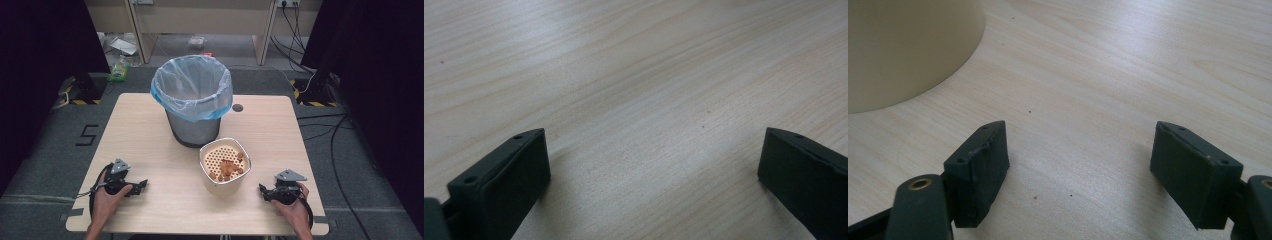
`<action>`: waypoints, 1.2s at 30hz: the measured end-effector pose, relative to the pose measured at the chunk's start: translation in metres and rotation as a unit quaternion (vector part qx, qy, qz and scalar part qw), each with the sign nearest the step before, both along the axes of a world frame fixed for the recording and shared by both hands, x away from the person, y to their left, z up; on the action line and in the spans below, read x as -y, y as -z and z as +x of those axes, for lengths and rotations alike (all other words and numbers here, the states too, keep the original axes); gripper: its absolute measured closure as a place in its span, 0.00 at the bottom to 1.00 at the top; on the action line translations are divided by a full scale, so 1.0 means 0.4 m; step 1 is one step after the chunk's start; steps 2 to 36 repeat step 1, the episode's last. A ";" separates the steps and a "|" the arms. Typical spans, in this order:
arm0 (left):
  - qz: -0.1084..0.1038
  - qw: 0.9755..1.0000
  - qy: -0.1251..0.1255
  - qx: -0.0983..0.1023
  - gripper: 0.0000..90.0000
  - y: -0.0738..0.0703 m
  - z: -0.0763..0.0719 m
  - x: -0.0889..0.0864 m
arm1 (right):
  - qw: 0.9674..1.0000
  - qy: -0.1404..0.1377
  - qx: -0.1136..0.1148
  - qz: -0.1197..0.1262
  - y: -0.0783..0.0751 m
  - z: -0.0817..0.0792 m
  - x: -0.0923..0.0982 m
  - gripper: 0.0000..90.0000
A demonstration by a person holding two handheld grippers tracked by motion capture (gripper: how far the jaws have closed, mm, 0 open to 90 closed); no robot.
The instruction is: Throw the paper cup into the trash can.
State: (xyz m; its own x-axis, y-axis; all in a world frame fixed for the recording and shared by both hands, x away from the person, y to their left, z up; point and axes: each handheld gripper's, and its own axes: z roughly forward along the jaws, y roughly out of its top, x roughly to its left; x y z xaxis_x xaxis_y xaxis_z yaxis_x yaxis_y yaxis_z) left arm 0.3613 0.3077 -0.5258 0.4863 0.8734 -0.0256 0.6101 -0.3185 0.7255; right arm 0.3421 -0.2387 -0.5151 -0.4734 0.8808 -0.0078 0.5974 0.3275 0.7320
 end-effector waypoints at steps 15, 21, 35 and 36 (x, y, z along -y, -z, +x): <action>0.000 1.000 0.000 0.000 0.00 0.000 0.000 0.000 | 1.000 -0.001 -0.001 0.000 0.000 0.000 0.000 0.25; 0.000 1.000 0.000 0.000 0.00 0.000 0.000 0.000 | 1.000 -0.001 -0.001 0.000 0.000 0.000 0.000 0.25; 0.000 1.000 0.000 0.000 0.00 0.000 0.000 0.000 | 1.000 -0.001 -0.001 0.000 0.000 0.000 0.000 0.25; 0.000 1.000 0.000 0.000 0.00 0.000 0.000 0.000 | 1.000 -0.001 -0.001 0.000 0.000 0.000 0.000 0.25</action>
